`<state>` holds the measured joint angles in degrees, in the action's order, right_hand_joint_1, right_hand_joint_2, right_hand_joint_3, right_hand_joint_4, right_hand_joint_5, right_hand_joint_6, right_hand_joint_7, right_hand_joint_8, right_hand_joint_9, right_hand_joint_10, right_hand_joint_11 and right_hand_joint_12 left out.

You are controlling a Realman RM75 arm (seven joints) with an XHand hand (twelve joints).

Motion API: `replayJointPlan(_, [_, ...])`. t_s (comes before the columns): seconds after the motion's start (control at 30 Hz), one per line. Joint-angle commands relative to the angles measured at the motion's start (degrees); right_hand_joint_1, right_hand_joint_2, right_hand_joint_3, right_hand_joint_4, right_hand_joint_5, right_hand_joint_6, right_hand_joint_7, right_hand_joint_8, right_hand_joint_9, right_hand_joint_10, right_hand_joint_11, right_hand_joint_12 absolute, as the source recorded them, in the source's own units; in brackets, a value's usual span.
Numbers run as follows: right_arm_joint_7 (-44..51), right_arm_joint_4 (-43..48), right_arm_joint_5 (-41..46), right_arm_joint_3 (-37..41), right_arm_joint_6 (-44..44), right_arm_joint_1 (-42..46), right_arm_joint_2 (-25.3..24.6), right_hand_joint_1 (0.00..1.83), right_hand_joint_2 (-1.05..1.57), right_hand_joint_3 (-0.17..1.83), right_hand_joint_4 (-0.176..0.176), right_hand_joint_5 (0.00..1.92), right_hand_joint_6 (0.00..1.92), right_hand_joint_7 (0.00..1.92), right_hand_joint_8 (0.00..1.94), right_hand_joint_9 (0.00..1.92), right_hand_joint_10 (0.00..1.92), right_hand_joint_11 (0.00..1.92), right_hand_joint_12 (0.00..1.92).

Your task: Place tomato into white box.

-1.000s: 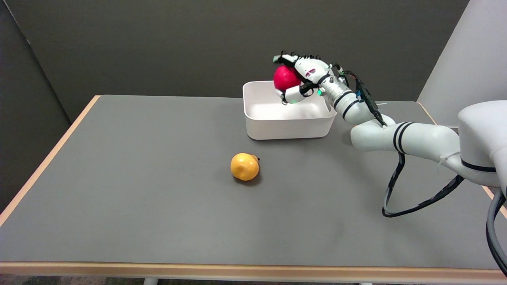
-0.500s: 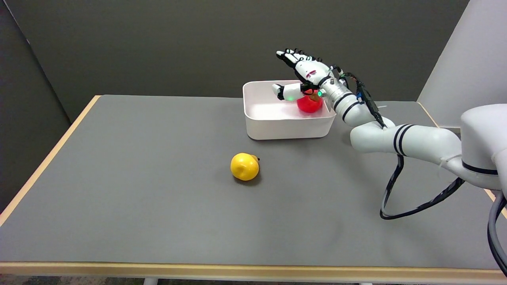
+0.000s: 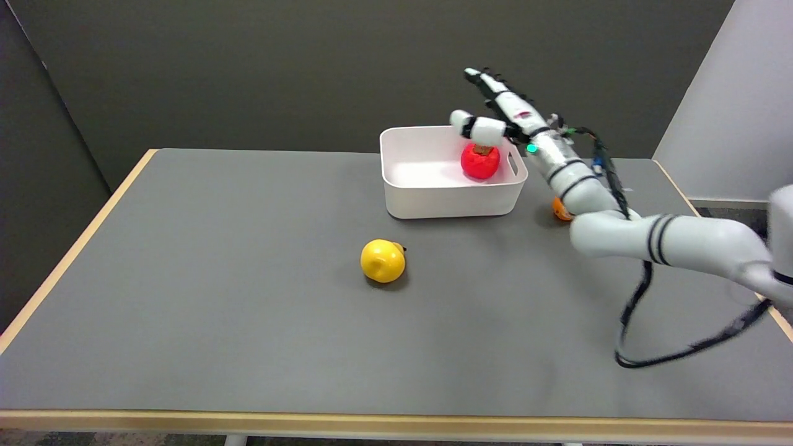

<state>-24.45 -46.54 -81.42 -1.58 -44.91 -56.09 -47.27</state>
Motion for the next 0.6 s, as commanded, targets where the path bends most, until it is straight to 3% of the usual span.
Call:
replayJointPlan(0.03, [-27.66,-23.10,7.91,2.77,-22.22,18.68,24.48,0.27,0.61,1.02,0.096,0.01,0.17,0.00,0.16,0.02,0.41,0.03,0.89])
replayJointPlan(0.3, [-48.90,-21.33,12.40,10.04,-29.77,36.12,26.18,0.22,0.61,1.02,0.101,0.09,0.18,0.11,0.25,0.08,0.52,0.06,0.95])
replayJointPlan(0.6, [-52.48,-21.74,11.80,15.89,-31.40,44.92,25.86,0.22,0.65,0.96,0.108,0.08,0.32,0.15,0.26,0.15,0.53,0.07,1.08])
